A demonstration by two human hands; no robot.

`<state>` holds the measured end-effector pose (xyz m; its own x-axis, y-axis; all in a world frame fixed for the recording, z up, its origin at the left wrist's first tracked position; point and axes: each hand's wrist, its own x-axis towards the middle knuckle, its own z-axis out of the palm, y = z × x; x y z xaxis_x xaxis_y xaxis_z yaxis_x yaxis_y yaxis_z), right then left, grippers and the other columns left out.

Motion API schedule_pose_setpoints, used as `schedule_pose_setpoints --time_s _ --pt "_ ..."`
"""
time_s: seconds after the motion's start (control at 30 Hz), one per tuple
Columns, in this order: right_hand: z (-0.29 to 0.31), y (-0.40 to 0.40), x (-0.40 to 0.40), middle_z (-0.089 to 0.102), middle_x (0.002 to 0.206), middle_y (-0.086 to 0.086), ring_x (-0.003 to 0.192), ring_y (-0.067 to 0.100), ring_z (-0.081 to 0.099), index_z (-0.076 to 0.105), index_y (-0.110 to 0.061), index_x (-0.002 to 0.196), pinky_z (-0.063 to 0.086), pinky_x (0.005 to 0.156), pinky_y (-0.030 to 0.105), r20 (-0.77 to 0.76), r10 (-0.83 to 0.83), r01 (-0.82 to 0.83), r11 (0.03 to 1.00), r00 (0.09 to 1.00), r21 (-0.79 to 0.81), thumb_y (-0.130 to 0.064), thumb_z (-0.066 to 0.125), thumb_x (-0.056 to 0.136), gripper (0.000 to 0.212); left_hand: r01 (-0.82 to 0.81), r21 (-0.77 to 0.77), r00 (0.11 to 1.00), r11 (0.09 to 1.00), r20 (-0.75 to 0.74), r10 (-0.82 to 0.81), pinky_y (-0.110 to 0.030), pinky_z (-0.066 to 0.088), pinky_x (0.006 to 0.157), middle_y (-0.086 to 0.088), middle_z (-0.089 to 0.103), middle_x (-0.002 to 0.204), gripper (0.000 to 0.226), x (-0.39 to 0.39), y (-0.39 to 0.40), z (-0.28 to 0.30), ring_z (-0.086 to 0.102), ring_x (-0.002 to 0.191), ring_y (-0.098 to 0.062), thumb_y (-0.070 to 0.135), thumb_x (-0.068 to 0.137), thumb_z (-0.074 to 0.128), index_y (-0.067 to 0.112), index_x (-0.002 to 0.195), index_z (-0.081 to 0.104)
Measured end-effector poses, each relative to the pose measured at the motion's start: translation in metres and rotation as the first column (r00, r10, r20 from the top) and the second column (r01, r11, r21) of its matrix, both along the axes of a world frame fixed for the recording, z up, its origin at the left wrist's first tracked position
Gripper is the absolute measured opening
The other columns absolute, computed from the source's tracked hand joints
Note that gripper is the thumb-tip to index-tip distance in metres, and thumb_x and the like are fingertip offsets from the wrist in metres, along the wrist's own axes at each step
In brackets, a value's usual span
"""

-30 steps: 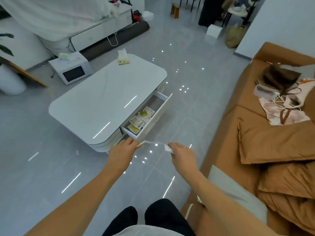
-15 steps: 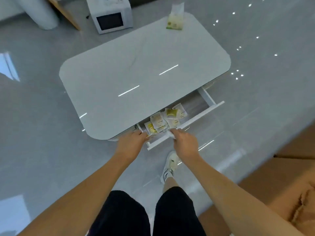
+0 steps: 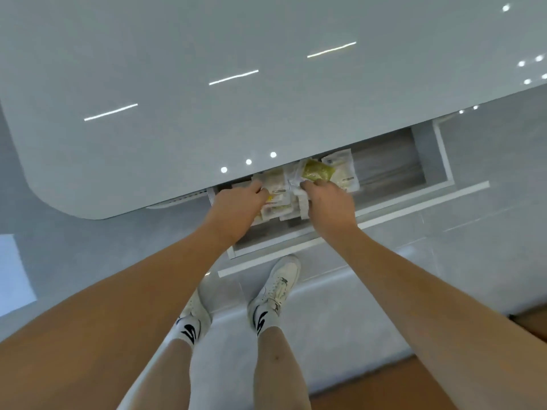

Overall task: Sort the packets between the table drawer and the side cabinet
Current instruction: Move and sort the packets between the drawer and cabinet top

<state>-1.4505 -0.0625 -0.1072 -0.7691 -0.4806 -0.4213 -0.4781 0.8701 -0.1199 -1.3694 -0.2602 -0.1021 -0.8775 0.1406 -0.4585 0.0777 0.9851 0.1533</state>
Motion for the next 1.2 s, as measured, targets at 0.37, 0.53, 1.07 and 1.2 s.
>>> schedule_pose_setpoints --time_s 0.37,0.53,1.07,1.2 --pt "-0.046 0.005 0.001 0.052 0.143 0.005 0.132 0.030 0.042 0.050 -0.021 0.144 0.048 0.102 0.047 0.207 -0.006 0.002 1.000 0.978 0.015 -0.031 0.064 0.094 0.053 -0.178 -0.013 0.982 0.984 0.067 0.178 -0.050 0.048 0.100 -0.014 0.047 0.139 0.066 0.007 0.037 -0.051 0.048 0.127 -0.037 0.016 0.073 0.081 0.018 0.134 0.056" --pt "-0.015 0.001 0.016 0.056 0.138 0.006 0.126 0.029 0.048 0.052 -0.020 0.142 0.047 0.098 0.045 0.182 -0.089 0.090 0.996 0.979 0.001 -0.032 0.058 0.096 0.047 -0.162 0.053 0.986 0.985 0.042 0.160 -0.046 0.051 0.090 -0.011 0.054 0.135 0.050 0.015 0.031 -0.017 0.051 0.125 -0.034 0.030 0.091 0.061 0.017 0.139 0.053" --pt "0.423 -0.009 0.139 0.057 0.139 0.005 0.127 0.027 0.050 0.051 -0.019 0.143 0.043 0.102 0.040 -0.089 -0.684 0.641 0.715 0.724 -0.279 -0.033 0.050 0.099 0.046 0.237 0.162 0.963 0.958 -0.173 -0.209 -0.042 0.045 0.095 -0.007 0.048 0.151 0.057 0.016 -0.013 0.402 0.044 0.136 -0.029 0.043 0.100 0.032 0.029 0.154 0.038" --pt "0.486 0.004 0.229 0.059 0.135 0.008 0.124 0.032 0.053 0.055 -0.014 0.139 0.044 0.099 0.041 -0.145 -0.853 0.772 0.517 0.502 -0.370 -0.033 0.052 0.097 0.046 0.497 0.184 0.852 0.848 -0.289 -0.436 -0.044 0.049 0.089 -0.008 0.057 0.140 0.063 0.043 0.021 0.466 0.053 0.126 -0.031 0.048 0.092 0.029 0.025 0.147 0.048"
